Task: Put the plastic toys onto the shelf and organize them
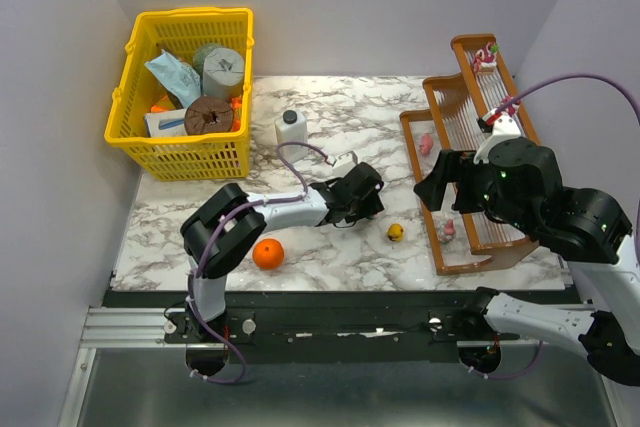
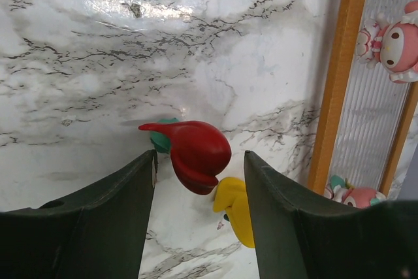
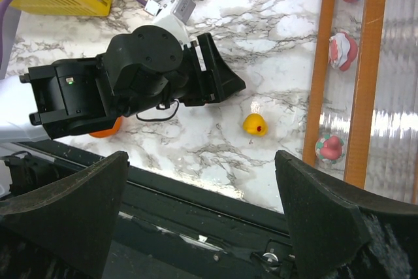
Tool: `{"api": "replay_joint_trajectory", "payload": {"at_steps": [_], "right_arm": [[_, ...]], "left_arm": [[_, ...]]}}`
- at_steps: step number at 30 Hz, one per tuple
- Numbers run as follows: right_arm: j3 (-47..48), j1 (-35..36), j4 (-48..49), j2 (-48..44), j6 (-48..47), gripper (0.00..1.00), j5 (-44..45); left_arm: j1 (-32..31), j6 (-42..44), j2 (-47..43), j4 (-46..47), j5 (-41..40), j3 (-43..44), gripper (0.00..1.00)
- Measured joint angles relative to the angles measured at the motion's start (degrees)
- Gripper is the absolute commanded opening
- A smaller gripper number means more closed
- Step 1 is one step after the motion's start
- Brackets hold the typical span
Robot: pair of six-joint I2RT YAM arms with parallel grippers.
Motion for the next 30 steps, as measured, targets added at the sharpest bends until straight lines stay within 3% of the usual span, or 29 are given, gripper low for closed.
{"api": "replay_joint_trajectory", "payload": {"at_steps": [14, 20, 30], "right_arm": [[0.00, 0.00, 0.00, 0.00, 0.02, 1.00, 0.66], [0.00, 0.00, 0.00, 0.00, 0.02, 1.00, 0.68], [0.00, 0.00, 0.00, 0.00, 0.02, 1.00, 0.70]], "left_arm": [[0.44, 0.31, 2.29, -1.51, 0.76, 3.19, 0.61], [0.52, 0.76, 3.39, -2.43, 0.79, 4.13, 0.53], [0.55, 3.13, 4.50, -5.64, 1.11, 7.19, 0.30]]}}
